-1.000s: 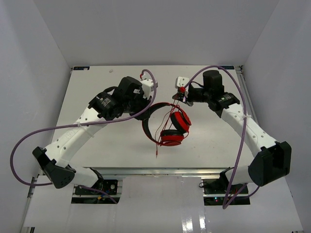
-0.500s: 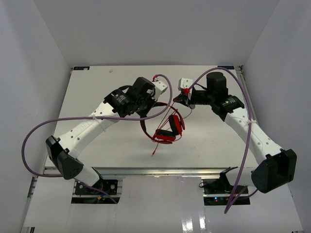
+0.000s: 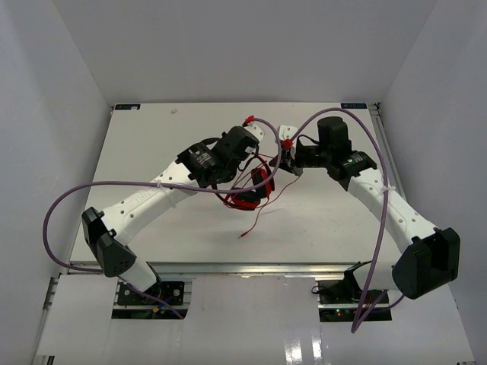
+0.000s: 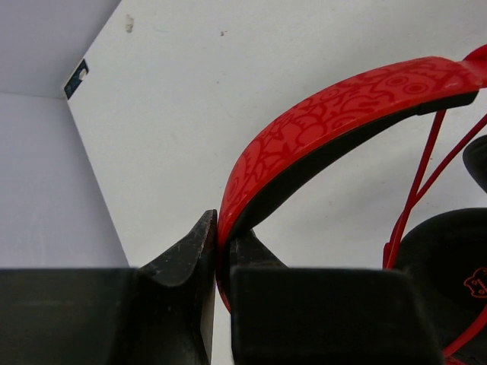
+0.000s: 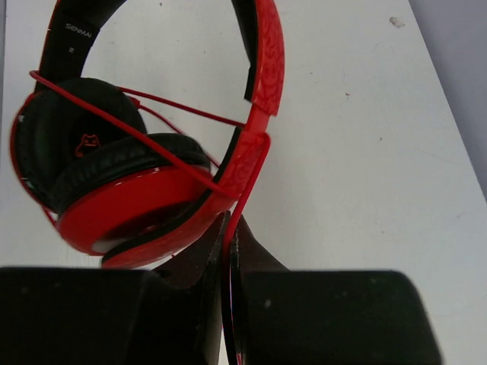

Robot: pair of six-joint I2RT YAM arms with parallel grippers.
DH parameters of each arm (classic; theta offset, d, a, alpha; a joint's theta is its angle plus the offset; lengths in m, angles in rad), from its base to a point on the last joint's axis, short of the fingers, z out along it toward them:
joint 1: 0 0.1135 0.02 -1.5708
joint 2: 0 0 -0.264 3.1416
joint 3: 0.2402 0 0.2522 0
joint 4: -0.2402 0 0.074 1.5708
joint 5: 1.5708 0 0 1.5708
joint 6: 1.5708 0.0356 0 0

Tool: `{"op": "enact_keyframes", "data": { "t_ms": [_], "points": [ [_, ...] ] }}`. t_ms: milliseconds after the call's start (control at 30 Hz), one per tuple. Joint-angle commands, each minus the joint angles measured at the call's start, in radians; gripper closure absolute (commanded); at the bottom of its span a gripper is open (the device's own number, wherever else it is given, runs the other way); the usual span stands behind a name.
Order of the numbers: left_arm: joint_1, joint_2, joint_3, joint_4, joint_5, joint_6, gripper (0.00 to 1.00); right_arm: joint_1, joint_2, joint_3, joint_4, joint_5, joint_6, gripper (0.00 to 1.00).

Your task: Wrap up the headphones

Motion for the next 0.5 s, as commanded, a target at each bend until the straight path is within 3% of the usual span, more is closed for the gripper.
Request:
{"op": "enact_keyframes", "data": {
  "t_ms": [0,467],
  "points": [
    [0.011,-0.015,0.036,0.02,-0.281,-0.026,1.0,0.003,0.021,0.03,-0.02,-0.084,0.098,0.92],
    [-0.011,-0.009,0.05,0.098,-0.497,-0.045,1.0,0.02,0.095,0.081,-0.027,-0.34,0.366,0.92]
  ]
}}
